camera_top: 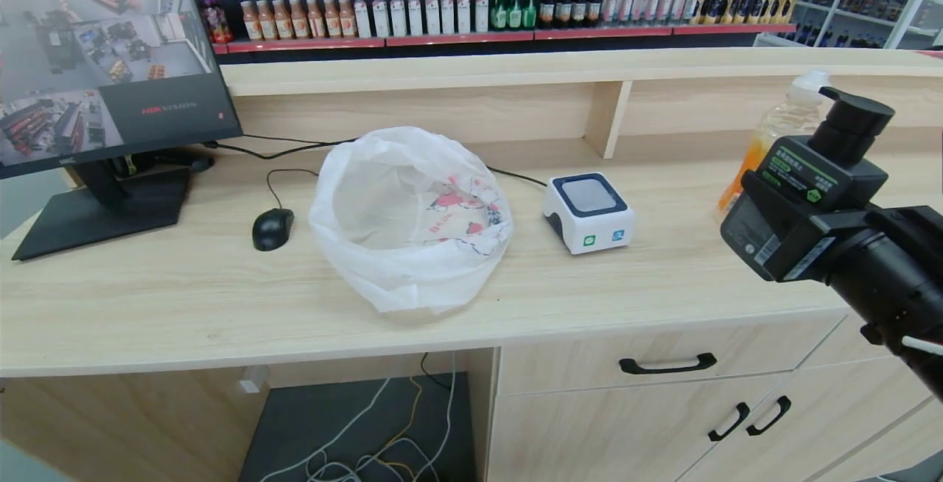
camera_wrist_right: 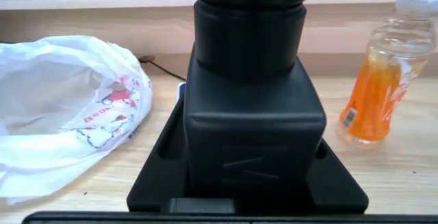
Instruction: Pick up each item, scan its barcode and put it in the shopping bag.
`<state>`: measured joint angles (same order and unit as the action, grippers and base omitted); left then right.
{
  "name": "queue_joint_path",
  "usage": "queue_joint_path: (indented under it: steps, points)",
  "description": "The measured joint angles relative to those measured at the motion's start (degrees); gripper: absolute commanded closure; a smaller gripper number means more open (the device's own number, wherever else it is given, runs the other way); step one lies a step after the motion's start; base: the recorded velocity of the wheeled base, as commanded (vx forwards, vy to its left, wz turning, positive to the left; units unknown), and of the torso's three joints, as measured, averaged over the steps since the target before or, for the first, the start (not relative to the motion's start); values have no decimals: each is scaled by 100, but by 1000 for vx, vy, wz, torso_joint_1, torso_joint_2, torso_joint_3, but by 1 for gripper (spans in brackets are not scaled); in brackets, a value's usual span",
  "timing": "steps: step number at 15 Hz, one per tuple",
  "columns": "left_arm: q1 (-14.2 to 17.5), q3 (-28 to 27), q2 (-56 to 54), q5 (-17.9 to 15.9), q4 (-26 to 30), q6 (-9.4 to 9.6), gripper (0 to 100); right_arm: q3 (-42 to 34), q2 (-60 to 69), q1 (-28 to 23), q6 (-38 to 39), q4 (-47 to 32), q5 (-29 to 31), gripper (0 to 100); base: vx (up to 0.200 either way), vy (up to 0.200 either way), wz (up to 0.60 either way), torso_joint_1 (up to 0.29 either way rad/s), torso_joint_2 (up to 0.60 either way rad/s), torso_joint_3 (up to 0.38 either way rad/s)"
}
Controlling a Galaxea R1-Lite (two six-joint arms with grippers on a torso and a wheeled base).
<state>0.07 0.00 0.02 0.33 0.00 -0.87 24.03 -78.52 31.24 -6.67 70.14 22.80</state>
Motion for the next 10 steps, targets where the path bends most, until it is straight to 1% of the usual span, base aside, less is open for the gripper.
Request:
queue_joint_path:
  steps: [1,5,10]
  points:
    - [0,0,0,-1,0,0,0,-9,-12,28,7,-2,-2,100,0,200,0,-2,2,12]
    - [-7,0,0,2,0,27,0,249,-135,130,-4,-2,-13,100,0,0,0,0,0,0]
    - [-2,0,0,-1,2,29,0,1379,-784,124,-96,187,-11,100,0,0,0,0,0,0]
